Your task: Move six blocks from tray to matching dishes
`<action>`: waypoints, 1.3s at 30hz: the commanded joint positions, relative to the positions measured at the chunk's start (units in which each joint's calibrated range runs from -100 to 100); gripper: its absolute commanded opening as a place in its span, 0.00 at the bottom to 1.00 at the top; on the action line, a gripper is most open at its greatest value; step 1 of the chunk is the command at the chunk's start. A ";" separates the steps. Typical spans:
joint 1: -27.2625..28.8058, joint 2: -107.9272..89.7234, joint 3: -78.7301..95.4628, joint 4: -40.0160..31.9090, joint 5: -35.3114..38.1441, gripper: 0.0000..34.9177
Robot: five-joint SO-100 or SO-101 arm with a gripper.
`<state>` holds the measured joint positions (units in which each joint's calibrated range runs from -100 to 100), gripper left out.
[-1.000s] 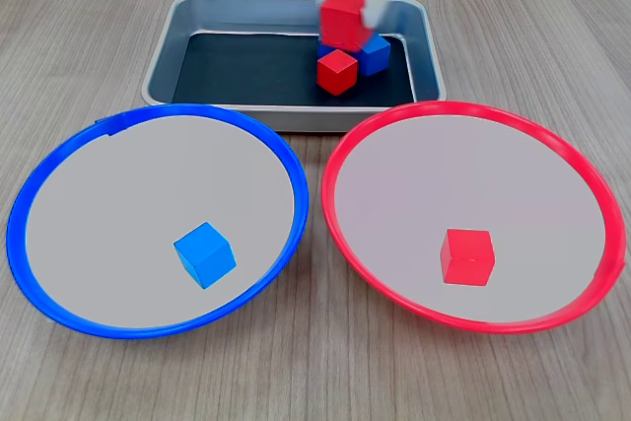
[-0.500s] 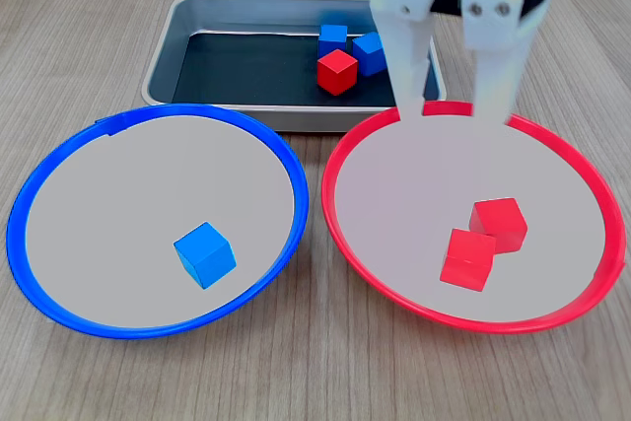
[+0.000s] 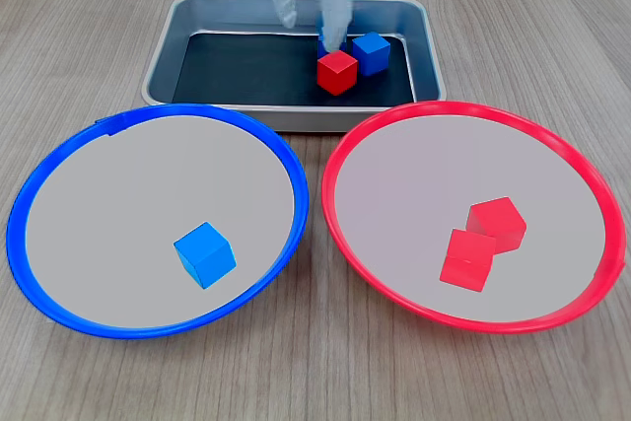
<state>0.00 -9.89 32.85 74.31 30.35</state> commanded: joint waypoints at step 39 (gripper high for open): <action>-15.76 31.34 -49.64 -17.23 -14.80 0.13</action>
<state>-14.60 21.23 -18.42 61.75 14.04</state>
